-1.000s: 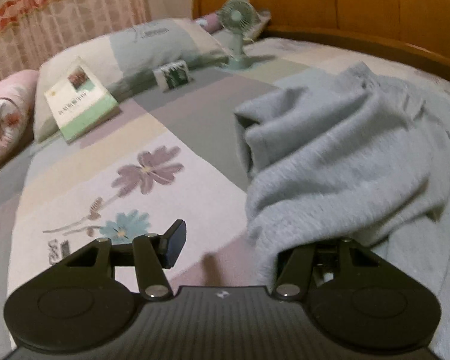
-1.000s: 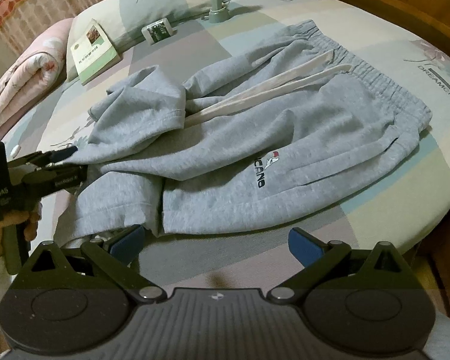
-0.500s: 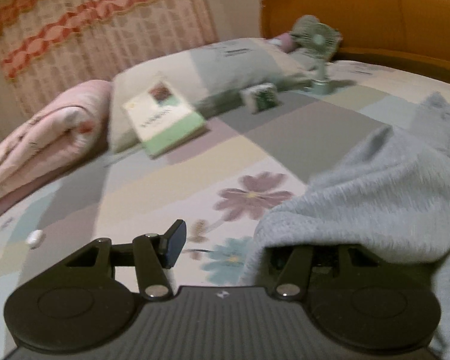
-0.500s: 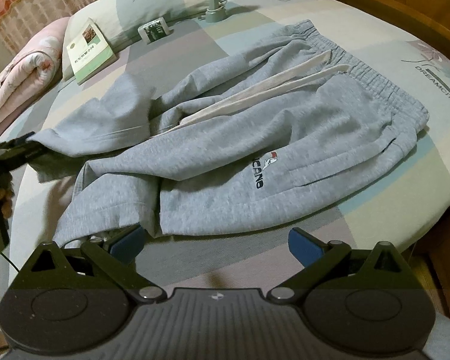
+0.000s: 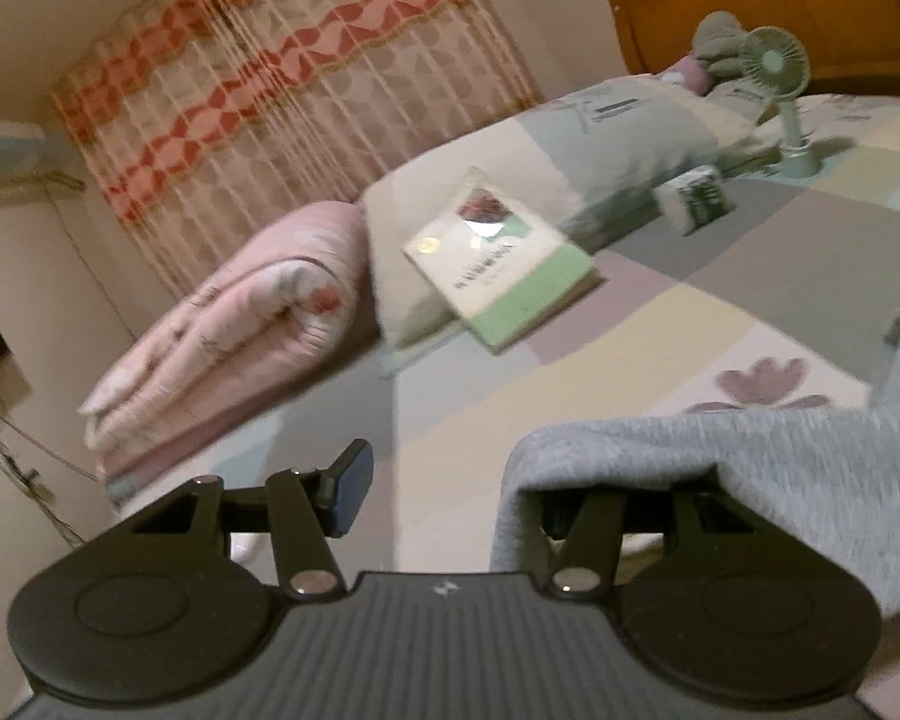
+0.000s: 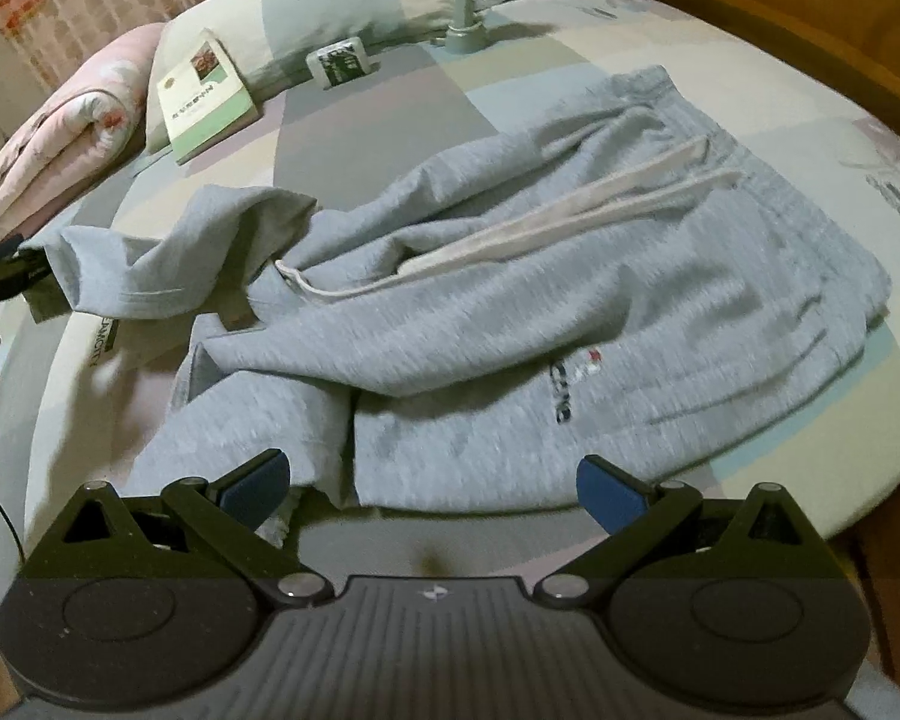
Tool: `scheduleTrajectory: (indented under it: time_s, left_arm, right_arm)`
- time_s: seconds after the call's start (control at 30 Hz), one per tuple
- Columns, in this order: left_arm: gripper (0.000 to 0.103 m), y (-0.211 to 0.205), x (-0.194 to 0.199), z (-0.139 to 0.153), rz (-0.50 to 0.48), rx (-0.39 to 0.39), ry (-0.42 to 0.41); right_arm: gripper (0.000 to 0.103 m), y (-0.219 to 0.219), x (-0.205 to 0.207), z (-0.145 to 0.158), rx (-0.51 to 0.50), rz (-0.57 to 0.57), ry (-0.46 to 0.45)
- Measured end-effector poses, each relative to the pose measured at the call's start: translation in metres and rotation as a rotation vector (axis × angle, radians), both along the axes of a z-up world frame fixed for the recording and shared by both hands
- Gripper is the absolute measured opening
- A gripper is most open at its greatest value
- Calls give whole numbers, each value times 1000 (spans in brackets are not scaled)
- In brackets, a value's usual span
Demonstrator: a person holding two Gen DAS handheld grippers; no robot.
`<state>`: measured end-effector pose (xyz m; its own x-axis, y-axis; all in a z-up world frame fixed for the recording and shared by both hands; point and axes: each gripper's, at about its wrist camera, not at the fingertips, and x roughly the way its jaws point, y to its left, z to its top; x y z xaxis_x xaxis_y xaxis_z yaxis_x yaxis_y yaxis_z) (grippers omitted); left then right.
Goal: Fold clothes
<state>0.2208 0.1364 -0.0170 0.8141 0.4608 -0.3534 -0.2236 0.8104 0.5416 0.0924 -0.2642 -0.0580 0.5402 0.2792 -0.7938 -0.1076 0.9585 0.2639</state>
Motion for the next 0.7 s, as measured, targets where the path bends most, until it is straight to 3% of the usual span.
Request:
scheduleTrajectory:
  time_s: [0.3, 0.7]
  left_arm:
    - [56, 39, 27, 4, 70, 143, -38]
    - [56, 97, 53, 34, 172, 130, -105]
  right_arm:
    - [103, 12, 8, -5, -21, 9, 20]
    - [103, 28, 21, -7, -36, 25, 34]
